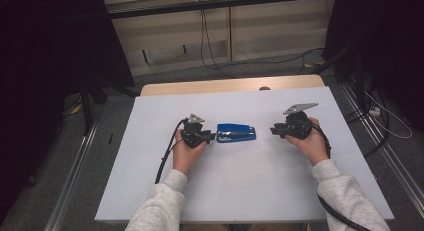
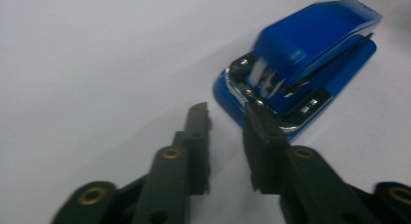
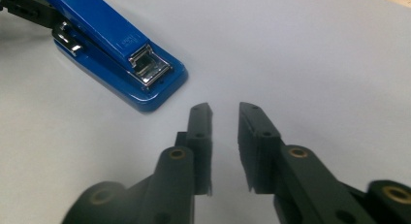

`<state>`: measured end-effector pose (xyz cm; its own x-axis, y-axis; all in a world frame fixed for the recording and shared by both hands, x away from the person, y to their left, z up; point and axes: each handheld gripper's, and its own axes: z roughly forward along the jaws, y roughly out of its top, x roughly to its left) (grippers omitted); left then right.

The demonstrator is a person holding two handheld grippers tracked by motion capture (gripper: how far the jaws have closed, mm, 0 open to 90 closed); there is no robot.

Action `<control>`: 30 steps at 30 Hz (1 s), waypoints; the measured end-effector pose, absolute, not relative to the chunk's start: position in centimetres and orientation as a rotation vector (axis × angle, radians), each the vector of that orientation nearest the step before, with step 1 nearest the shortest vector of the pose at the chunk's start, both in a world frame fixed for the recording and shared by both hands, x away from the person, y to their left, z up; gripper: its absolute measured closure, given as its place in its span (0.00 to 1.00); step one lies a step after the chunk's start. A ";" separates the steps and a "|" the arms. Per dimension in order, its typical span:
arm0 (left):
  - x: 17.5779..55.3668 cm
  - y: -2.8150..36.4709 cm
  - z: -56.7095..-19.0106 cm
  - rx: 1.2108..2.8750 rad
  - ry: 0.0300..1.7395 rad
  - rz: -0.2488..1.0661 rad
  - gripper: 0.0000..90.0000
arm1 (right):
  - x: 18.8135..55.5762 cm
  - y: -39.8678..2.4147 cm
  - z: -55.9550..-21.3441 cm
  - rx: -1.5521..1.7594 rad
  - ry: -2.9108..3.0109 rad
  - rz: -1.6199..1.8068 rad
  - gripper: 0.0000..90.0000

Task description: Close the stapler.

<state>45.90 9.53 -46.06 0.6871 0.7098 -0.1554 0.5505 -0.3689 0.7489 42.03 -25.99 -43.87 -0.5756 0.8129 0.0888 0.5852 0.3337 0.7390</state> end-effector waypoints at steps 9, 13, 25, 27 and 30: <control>43.7 11.7 -44.7 1.995 0.940 0.223 0.41 | 40.5 -25.9 -43.8 1.283 2.310 1.149 0.55; 42.7 13.0 -44.6 1.969 0.934 0.192 0.29 | 39.3 -25.7 -43.7 1.270 2.329 1.137 0.46; 39.9 16.2 -44.4 1.939 0.929 0.182 0.18 | 36.3 -25.4 -43.3 1.242 2.348 1.147 0.26; 39.5 16.5 -44.2 1.937 0.926 0.192 0.15 | 35.9 -25.6 -43.4 1.246 2.351 1.149 0.25; 39.0 17.1 -43.9 1.938 0.912 0.215 0.15 | 35.5 -25.7 -43.4 1.257 2.340 1.148 0.22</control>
